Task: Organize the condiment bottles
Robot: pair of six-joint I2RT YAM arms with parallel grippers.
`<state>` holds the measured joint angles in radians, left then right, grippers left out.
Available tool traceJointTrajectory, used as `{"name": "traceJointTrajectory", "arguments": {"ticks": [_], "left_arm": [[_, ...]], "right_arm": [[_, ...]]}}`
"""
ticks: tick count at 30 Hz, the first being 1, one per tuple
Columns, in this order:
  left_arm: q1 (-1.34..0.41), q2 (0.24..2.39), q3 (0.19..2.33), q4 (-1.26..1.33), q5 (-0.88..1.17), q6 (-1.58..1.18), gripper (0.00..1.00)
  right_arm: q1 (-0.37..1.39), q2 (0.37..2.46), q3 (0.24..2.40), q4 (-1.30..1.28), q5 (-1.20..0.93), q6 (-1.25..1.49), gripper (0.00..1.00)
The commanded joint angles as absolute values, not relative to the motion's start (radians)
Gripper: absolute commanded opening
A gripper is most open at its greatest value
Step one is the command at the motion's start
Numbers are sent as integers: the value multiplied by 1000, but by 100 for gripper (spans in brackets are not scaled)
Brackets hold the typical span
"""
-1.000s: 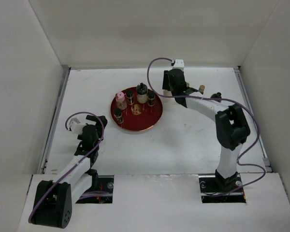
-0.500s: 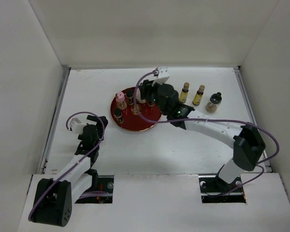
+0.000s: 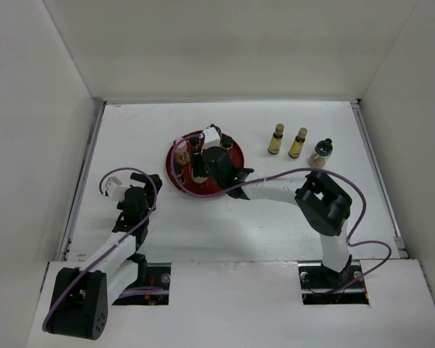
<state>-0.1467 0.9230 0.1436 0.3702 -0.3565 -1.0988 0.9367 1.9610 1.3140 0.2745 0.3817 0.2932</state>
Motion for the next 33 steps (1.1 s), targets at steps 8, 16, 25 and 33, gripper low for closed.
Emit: {"name": "traceJointTrajectory", "arguments": {"ticks": [8, 16, 25, 33], "left_arm": [[-153, 914, 156, 414, -357, -1088, 100], [-151, 916, 156, 414, -350, -1088, 100], [-154, 916, 160, 414, -342, -1088, 100], [-148, 907, 160, 414, -348, -1080, 100]], "right_arm": [[941, 2031, 1422, 379, 413, 360, 69], [941, 1835, 1307, 364, 417, 356, 79], [648, 1517, 1065, 321, 362, 370, 34], [429, 1571, 1123, 173, 437, 284, 70]]}}
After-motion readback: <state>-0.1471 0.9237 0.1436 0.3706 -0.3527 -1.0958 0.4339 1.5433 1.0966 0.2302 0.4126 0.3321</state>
